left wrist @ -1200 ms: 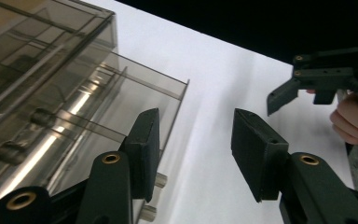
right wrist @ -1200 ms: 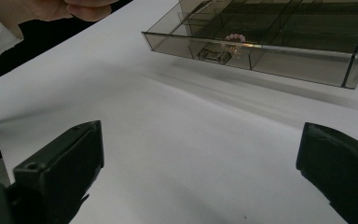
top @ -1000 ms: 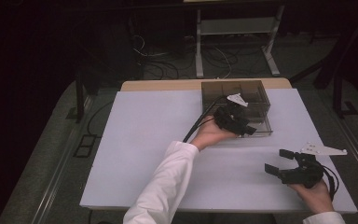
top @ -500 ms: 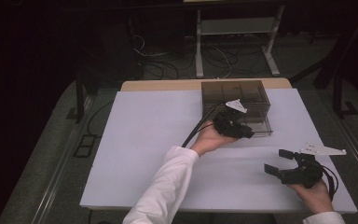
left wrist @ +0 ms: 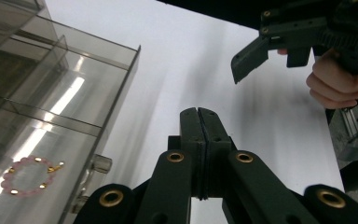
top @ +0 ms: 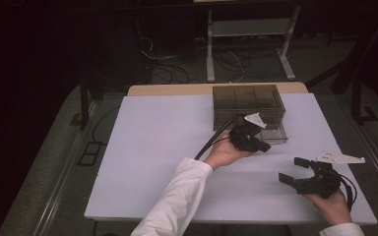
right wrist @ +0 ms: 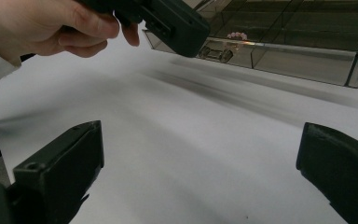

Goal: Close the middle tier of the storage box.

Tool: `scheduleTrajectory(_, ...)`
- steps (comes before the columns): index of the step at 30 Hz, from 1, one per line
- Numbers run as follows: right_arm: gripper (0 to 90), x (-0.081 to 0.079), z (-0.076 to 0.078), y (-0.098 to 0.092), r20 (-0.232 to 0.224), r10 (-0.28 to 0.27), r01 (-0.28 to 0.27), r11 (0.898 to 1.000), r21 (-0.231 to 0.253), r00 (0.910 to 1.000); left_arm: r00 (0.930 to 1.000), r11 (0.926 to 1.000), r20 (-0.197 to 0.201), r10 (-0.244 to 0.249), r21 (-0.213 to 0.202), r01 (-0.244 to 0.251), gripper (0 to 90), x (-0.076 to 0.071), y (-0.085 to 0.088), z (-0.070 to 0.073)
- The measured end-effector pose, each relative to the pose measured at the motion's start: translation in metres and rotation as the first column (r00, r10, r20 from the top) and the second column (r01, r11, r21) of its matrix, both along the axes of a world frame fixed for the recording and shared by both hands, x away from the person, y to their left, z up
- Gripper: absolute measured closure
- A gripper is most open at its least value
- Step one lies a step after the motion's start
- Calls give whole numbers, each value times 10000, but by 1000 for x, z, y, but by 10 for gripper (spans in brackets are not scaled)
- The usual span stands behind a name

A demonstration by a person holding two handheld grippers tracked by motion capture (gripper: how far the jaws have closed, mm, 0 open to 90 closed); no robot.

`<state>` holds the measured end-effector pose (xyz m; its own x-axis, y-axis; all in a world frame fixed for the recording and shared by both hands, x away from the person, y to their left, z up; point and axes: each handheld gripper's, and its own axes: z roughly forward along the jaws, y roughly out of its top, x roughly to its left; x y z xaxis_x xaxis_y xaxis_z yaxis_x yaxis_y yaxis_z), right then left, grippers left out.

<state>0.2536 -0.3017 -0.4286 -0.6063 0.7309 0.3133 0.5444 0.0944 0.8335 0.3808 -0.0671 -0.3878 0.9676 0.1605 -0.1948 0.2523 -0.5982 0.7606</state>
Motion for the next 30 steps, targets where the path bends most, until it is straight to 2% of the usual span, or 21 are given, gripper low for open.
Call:
scheduleTrajectory(8,3,0,0,0,37,12,-12,10000,-23,10000,9999,9995,-114,61,317,-58,886,-2,-4,-15)
scheduleTrajectory(12,3,0,0,0,29,27,-27,10000,-26,10000,9999,9979,-70,92,638,-88,886,-2,-5,-22)
scheduleTrajectory(14,3,0,0,0,22,25,-25,10000,-22,10000,9998,9958,177,45,916,-61,886,1,-6,-25)
scheduleTrajectory(15,3,0,0,0,22,29,-29,10000,-25,10000,9998,9953,4,217,946,-217,887,0,-6,-26)
scheduleTrajectory(17,3,0,0,0,7,34,-34,10000,-22,10000,9997,9943,185,165,1048,-184,887,3,-6,-28)
scheduleTrajectory(20,3,0,0,0,32,48,-48,10000,-35,10000,9995,9919,220,243,1244,-268,887,5,-6,-32)
scheduleTrajectory(30,3,0,0,1,-40,41,-41,10000,-11,10000,9986,9881,195,490,1452,-513,887,10,-5,-38)
